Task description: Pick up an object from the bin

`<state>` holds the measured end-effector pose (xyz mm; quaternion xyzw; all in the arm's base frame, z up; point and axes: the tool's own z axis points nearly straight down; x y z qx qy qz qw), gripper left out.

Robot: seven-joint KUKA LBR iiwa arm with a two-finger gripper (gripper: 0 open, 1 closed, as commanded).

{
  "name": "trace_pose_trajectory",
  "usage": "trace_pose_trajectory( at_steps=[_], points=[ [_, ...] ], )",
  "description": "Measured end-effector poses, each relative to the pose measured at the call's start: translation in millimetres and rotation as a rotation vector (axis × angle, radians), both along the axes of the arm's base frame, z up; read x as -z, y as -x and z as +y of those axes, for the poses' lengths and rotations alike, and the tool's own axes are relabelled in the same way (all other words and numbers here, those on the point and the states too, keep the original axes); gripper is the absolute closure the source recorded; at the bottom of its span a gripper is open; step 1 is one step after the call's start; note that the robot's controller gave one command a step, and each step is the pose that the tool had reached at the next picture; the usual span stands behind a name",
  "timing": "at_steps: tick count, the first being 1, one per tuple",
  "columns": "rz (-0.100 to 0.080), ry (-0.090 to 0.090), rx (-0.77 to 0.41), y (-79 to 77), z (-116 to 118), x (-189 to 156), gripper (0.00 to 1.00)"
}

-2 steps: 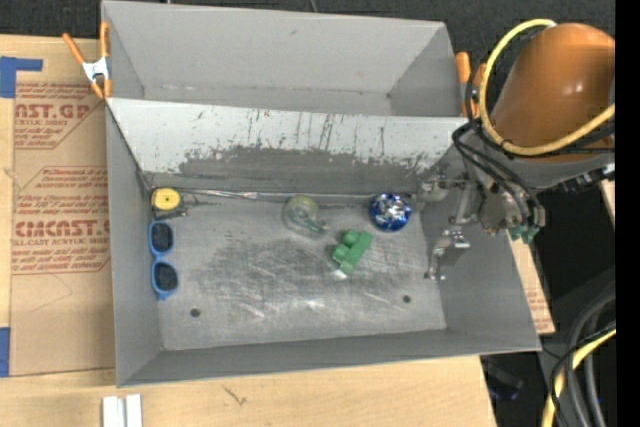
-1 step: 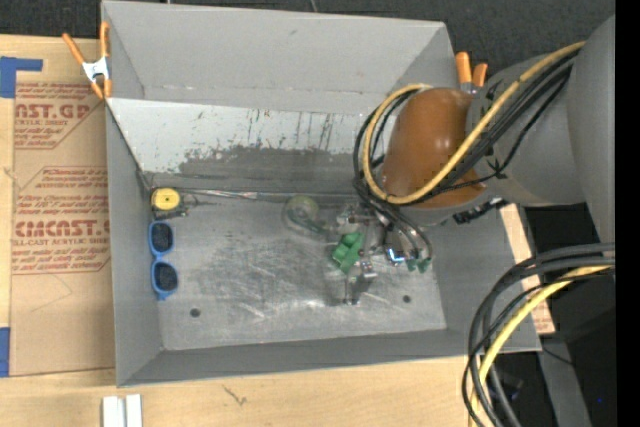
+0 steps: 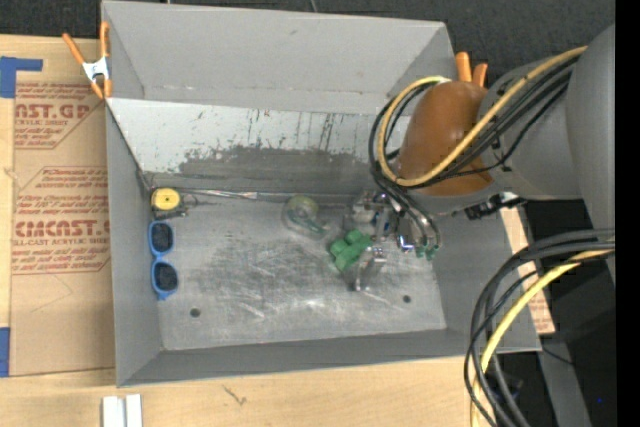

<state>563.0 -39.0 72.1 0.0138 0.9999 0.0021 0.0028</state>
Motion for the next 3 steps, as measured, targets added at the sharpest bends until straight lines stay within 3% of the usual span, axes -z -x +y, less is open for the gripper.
trace_pose_trajectory(
  at_steps=[1,2,3],
  points=[
    [-0.008,-0.001,-0.003,-2.3,2.1,-4.0,1.00],
    [0.006,0.006,0.135,28.9,-66.8,-18.7,1.00],
    [-0.006,0.006,0.066,11.1,-60.5,-131.4,1.00]
  ],
)
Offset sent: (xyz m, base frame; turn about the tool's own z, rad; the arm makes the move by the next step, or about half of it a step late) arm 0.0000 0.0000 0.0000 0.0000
